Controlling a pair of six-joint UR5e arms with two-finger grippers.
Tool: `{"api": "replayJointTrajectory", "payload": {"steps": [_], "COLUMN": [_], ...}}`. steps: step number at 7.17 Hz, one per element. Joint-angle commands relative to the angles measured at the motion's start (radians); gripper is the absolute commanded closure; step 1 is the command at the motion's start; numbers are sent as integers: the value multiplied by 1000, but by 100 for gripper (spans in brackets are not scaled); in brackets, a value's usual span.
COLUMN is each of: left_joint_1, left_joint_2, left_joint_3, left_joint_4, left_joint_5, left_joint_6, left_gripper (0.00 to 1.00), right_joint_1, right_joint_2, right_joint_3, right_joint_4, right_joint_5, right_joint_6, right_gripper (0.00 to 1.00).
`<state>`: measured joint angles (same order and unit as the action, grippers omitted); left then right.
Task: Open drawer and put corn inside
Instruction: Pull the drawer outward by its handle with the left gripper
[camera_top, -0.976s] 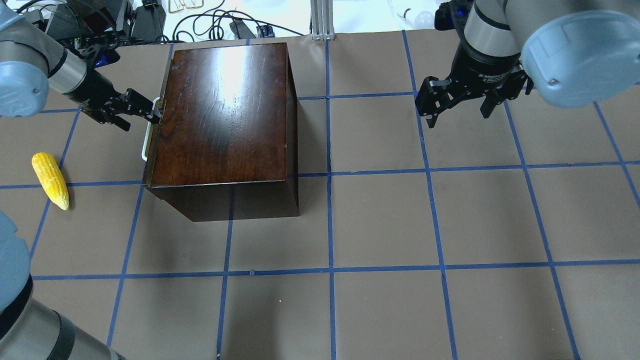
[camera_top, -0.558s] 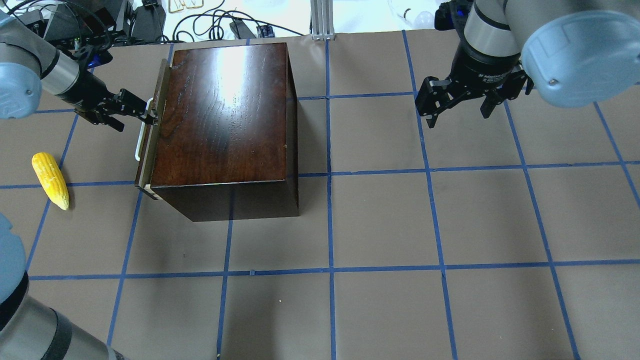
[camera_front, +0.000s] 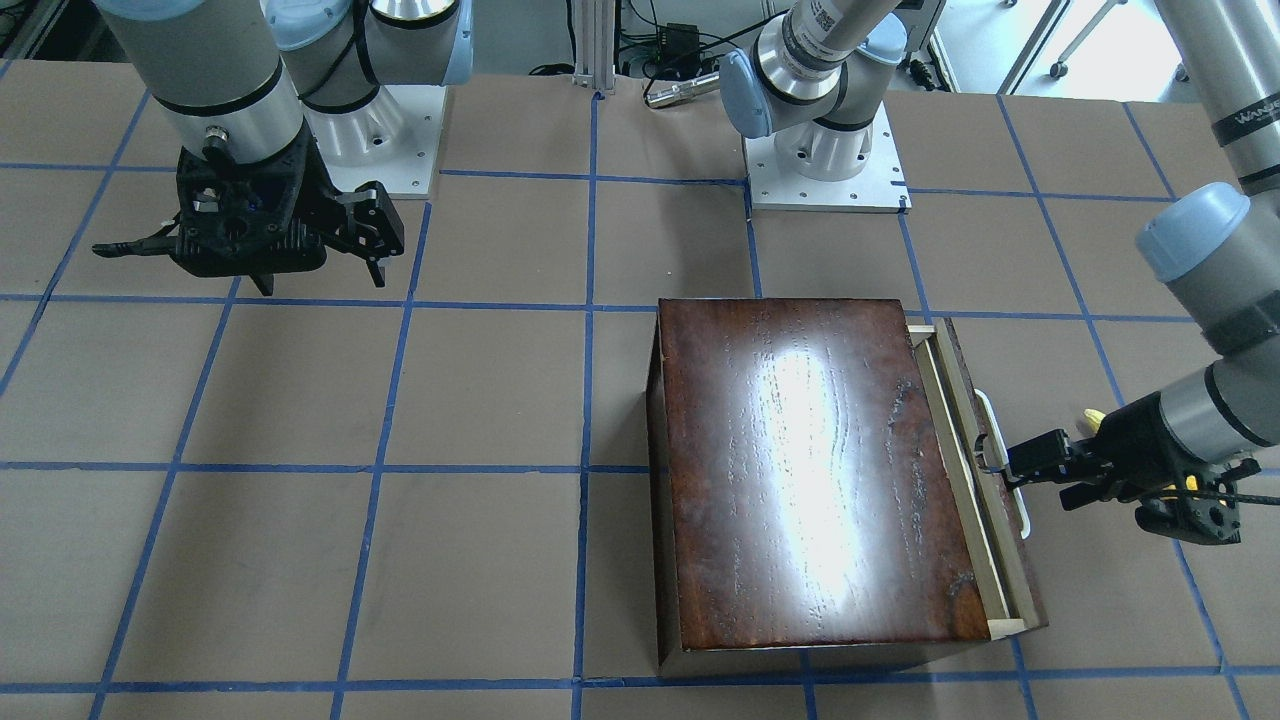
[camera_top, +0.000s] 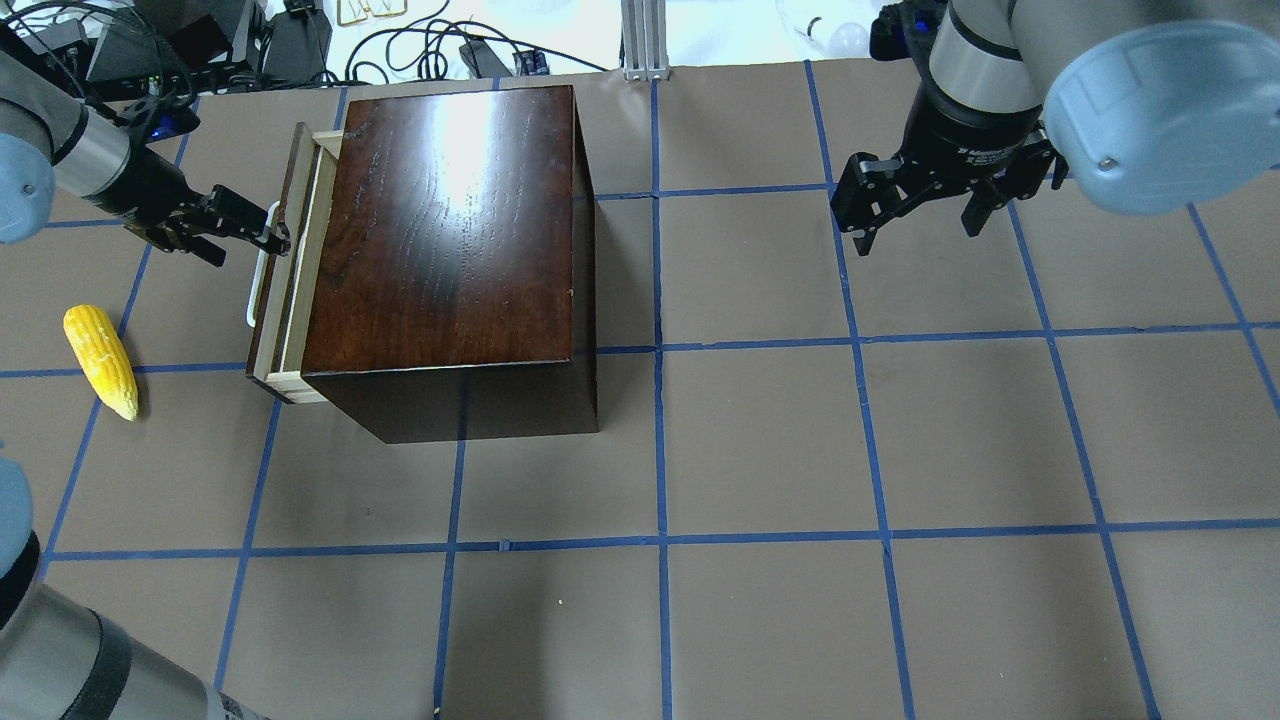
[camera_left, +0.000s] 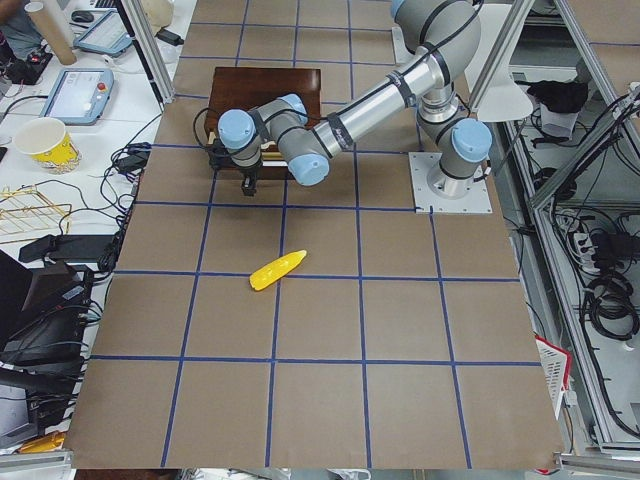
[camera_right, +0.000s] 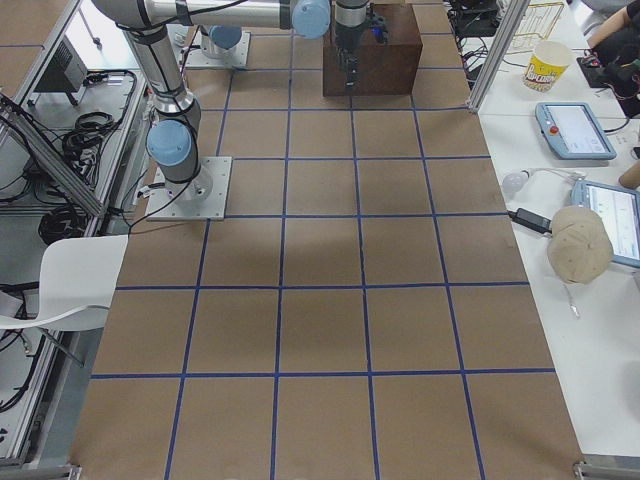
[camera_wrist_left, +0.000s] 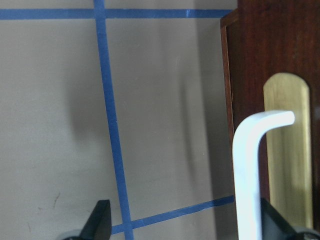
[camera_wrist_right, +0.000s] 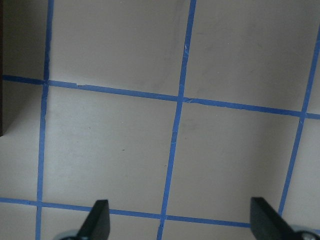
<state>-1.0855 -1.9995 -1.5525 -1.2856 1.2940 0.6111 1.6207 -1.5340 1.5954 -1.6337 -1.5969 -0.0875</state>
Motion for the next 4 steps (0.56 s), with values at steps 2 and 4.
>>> {"api": "replayJointTrajectory", "payload": {"steps": [2,4], "left_joint_1": [25,25], "left_joint_2": [-10,-16], "left_joint_3": [14,31], "left_joint_4": [0,0], "left_joint_5": [1,28], "left_joint_6": [45,56], "left_gripper": [0,0], "right_joint_1": [1,1], "right_joint_2": [0,0], "right_joint_3": [0,0], "right_joint_4": [0,0], "right_joint_5": [0,0], "right_joint_6": [0,0], "right_gripper": [0,0]}}
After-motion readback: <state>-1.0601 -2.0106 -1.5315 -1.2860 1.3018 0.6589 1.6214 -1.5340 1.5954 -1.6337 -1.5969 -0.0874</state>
